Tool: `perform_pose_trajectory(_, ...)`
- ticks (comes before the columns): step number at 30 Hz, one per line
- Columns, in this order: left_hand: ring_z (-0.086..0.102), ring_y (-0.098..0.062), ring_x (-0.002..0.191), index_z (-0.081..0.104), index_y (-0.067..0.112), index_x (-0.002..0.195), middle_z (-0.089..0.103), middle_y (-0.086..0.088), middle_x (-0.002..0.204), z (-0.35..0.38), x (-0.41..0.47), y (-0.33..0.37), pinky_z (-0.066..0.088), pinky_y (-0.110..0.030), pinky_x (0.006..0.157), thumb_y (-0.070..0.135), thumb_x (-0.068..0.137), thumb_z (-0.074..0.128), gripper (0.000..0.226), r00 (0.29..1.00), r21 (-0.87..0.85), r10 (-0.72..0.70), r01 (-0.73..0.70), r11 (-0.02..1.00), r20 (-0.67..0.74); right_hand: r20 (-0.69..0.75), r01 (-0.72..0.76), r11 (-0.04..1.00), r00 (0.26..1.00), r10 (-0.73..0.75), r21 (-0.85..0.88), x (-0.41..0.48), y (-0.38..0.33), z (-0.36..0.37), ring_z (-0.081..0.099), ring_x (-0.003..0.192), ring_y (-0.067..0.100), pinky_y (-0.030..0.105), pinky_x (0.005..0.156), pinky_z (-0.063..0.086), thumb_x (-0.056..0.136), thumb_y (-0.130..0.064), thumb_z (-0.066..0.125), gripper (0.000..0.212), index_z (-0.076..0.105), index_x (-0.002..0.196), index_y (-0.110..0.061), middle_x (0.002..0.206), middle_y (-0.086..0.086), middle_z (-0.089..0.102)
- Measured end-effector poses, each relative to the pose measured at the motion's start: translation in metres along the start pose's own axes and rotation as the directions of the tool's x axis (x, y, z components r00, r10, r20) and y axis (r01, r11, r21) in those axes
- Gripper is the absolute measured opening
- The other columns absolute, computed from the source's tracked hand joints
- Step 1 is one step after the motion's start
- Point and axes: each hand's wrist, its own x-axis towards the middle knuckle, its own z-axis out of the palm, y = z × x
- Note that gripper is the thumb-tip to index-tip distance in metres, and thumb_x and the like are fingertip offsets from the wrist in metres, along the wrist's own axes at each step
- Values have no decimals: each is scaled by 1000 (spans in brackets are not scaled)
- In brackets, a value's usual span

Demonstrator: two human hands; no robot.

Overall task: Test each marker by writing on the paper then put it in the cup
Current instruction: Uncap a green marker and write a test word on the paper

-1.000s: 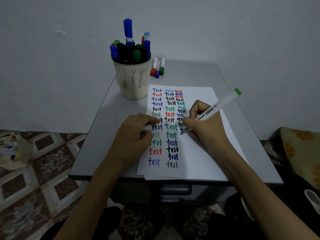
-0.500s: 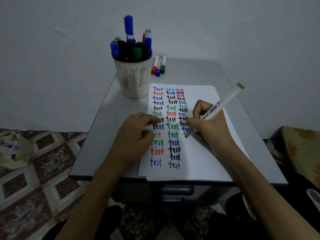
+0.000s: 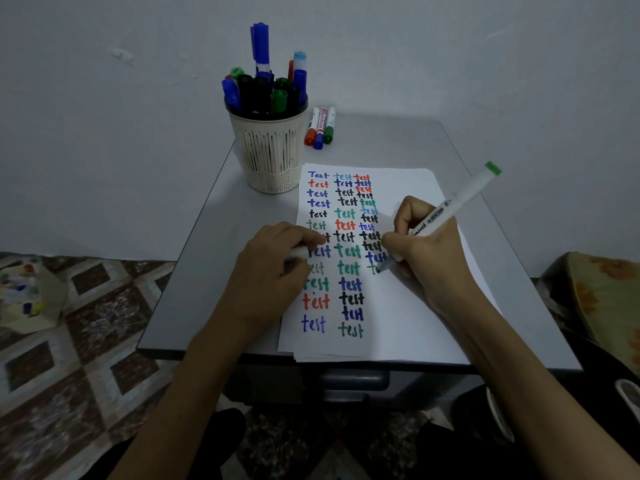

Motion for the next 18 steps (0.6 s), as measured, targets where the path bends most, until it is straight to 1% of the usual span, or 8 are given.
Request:
perform_pose_trajectory(4, 54, -13, 95, 65, 13, 110, 63, 1, 105, 0, 0, 0, 46, -24, 81, 14, 79, 44, 38, 1000, 1, -2, 2, 1000, 1, -58, 29, 999, 998, -28, 24, -1, -2, 0, 37, 37, 2, 12, 39, 36, 60, 12, 54, 27, 38, 55, -9, 45, -6, 39)
perform_pose_trajectory(8, 54, -14, 95, 65, 14, 110, 63, 1, 105, 0, 1, 0, 46, -26, 81, 14, 77, 45, 38, 1000, 10, -7, 7, 1000, 4, -26, 23, 1000, 999, -23, 19, -3, -6, 1, 37, 37, 1, 12, 39, 35, 59, 12, 53, 27, 37, 55, -9, 43, -8, 38)
perform_pose_trajectory(10, 54, -15, 96, 65, 14, 110, 63, 0, 106, -1, 1, 0, 44, -24, 82, 14, 77, 45, 39, 1000, 11, -7, 7, 1000, 8, -21, 0, 1000, 1000, 1, 31, -3, -6, 1, 39, 34, 1, 11, 38, 36, 65, 21, 52, 35, 37, 56, -8, 41, -8, 38)
perform_pose_trajectory(11, 54, -15, 96, 65, 13, 110, 63, 0, 106, -1, 1, 0, 44, -23, 82, 14, 77, 45, 39, 1000, 13, -6, 6, 1000, 9, -19, -5, 999, 1000, 6, 38, -3, -7, 1, 40, 34, 1, 11, 38, 36, 66, 24, 51, 36, 37, 56, -8, 40, -7, 39)
perform_pose_trajectory(14, 54, -15, 95, 65, 13, 110, 63, -1, 106, -1, 1, 0, 44, -24, 82, 15, 77, 45, 39, 1000, 13, -9, 9, 1000, 11, -46, 7, 999, 999, -5, 49, -3, -7, 1, 36, 35, 4, 14, 38, 35, 63, 20, 52, 31, 37, 57, -7, 46, 1, 36)
perform_pose_trajectory(18, 55, -16, 96, 65, 14, 110, 64, -1, 105, -1, 1, 0, 48, -29, 82, 18, 78, 44, 39, 1000, 14, 0, 0, 1000, 14, -86, 20, 1000, 996, -21, -6, -3, -6, 1, 38, 36, 1, 11, 38, 35, 68, 27, 48, 39, 37, 57, -8, 44, -6, 37)
